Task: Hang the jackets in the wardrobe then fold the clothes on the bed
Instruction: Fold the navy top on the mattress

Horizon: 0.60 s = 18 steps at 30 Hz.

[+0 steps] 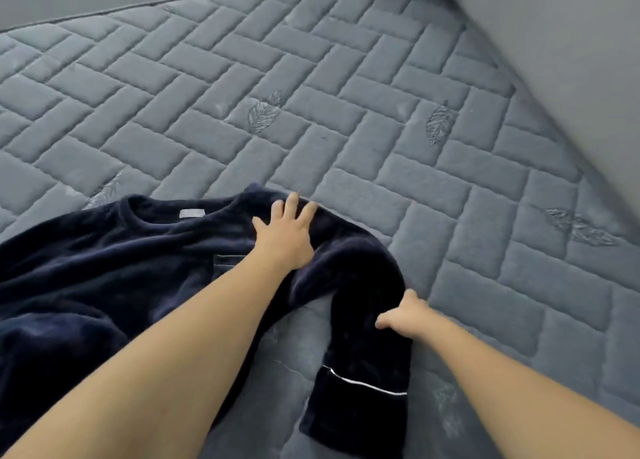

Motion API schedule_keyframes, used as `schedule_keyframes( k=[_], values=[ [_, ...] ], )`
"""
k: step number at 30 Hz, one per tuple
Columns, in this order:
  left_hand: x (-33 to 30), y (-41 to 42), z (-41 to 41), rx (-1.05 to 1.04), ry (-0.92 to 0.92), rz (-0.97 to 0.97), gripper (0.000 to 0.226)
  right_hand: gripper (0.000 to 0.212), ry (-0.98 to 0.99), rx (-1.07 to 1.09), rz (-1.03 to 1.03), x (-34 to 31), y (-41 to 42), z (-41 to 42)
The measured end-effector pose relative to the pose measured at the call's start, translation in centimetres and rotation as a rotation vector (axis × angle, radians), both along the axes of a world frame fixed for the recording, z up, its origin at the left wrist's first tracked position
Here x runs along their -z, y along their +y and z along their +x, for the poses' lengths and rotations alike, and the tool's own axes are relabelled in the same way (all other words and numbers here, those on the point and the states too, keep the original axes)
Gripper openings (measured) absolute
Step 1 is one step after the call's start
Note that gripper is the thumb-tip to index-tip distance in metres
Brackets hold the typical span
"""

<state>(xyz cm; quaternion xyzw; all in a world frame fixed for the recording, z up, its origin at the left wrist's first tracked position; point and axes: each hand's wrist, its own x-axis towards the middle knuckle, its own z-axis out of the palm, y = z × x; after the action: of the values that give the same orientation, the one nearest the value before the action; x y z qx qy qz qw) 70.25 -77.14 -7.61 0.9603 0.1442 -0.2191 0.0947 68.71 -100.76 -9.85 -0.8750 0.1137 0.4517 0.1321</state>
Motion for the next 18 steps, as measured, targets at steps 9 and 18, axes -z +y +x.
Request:
schedule_keyframes(
  k=[9, 18],
  values=[
    [3.5, -5.9, 2.0, -0.022, 0.259, -0.018, 0.086, 0.026, 0.226, 0.206, 0.143, -1.3, -7.4, 3.2],
    [3.8, -10.0, 4.7, 0.043, 0.227, 0.067, 0.068, 0.073, -0.199, -0.07, -0.272, -0.8, -13.5, 10.1]
  ],
)
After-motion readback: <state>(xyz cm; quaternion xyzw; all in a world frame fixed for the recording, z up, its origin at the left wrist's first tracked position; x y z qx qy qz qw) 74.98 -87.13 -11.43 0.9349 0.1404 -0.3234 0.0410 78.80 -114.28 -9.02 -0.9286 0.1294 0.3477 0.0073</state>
